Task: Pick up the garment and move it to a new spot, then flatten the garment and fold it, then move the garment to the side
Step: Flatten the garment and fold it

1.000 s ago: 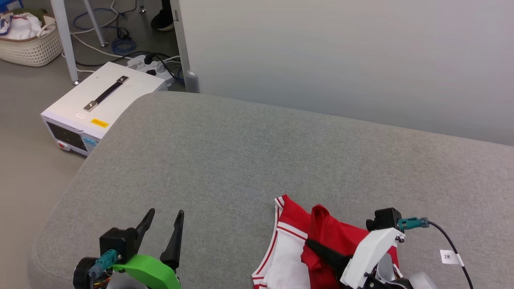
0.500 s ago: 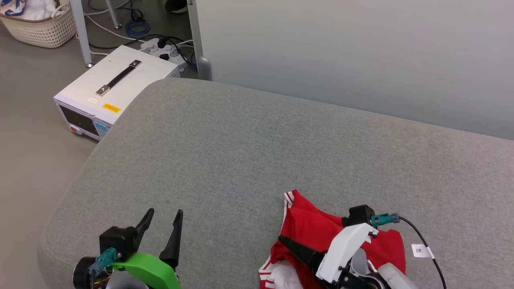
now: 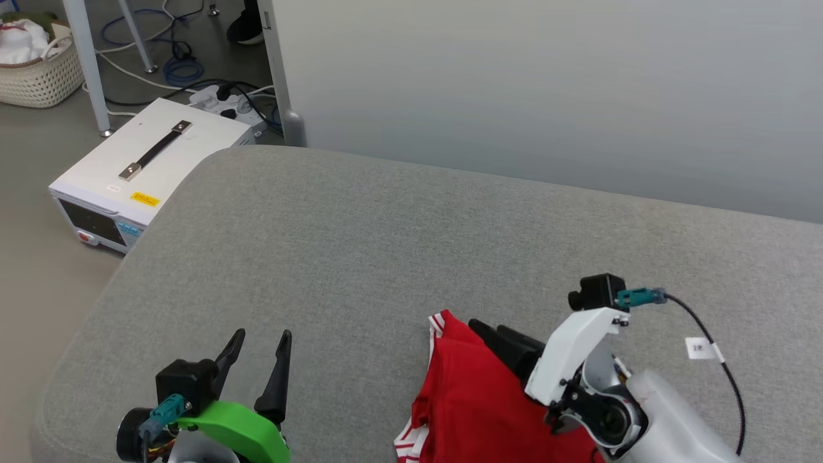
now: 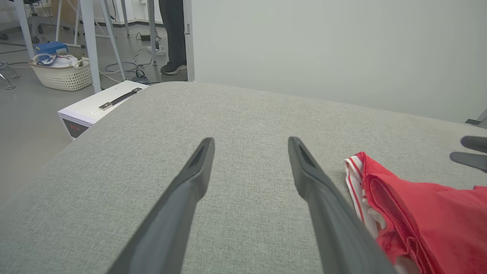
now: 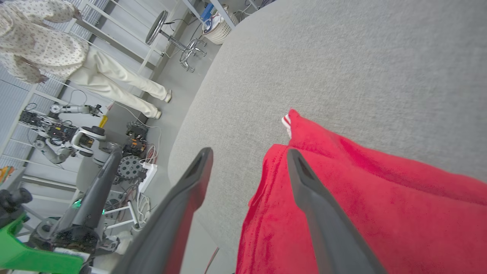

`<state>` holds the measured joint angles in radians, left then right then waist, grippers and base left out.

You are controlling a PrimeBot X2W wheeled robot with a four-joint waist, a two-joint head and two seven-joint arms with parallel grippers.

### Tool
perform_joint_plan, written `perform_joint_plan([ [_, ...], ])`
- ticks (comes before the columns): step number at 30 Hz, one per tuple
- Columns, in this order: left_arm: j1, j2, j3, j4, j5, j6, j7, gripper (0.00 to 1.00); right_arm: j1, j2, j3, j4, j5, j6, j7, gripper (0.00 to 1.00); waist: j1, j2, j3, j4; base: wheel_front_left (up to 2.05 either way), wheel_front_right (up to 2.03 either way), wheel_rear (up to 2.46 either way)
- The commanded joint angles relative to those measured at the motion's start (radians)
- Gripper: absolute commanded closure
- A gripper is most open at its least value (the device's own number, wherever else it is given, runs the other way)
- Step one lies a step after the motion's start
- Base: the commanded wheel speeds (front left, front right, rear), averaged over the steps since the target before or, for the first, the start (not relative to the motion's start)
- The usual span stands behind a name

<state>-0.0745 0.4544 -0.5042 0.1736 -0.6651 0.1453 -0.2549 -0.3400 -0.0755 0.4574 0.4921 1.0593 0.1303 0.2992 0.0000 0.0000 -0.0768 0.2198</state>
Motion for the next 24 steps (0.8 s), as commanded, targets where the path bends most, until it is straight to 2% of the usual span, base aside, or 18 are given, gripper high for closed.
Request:
perform_joint_plan([
  [1,-0.003,-0.006,0.007,-0.008,0.006,0.002,-0.005,0.00,-0.025,-0.034,-0.015,-0.033,-0.070,0.000,-0.004,0.00,0.0000,0.0000,-0.008,-0.022,0.00,0.00,0.00],
  [4,0.000,-0.011,0.016,-0.020,0.015,0.000,-0.006,0.00,-0.027,-0.113,-0.050,-0.121,-0.263,0.000,-0.026,0.00,0.0000,0.0000,-0.008,-0.042,0.00,0.00,0.00],
  [8,0.000,-0.027,0.037,-0.047,0.033,-0.007,-0.006,0.00,0.006,-0.185,-0.136,-0.255,-0.457,0.000,-0.047,0.00,0.0000,0.0000,-0.003,-0.062,0.00,0.00,0.00],
  [12,0.002,-0.046,0.061,-0.073,0.064,-0.024,-0.007,0.00,0.067,-0.226,-0.235,-0.374,-0.632,0.000,-0.084,0.00,0.0000,0.0000,0.007,-0.079,0.00,0.00,0.00],
  [18,0.017,-0.084,0.107,-0.099,0.115,-0.051,-0.007,0.00,0.204,-0.230,-0.374,-0.505,-0.780,0.000,-0.193,0.00,0.0000,0.0000,0.020,-0.103,0.00,0.00,0.00],
  [24,0.029,-0.110,0.125,-0.096,0.178,-0.077,-0.007,0.00,0.344,-0.153,-0.499,-0.553,-0.826,0.000,-0.297,0.00,0.0000,0.0000,0.026,-0.120,0.00,0.00,0.00],
])
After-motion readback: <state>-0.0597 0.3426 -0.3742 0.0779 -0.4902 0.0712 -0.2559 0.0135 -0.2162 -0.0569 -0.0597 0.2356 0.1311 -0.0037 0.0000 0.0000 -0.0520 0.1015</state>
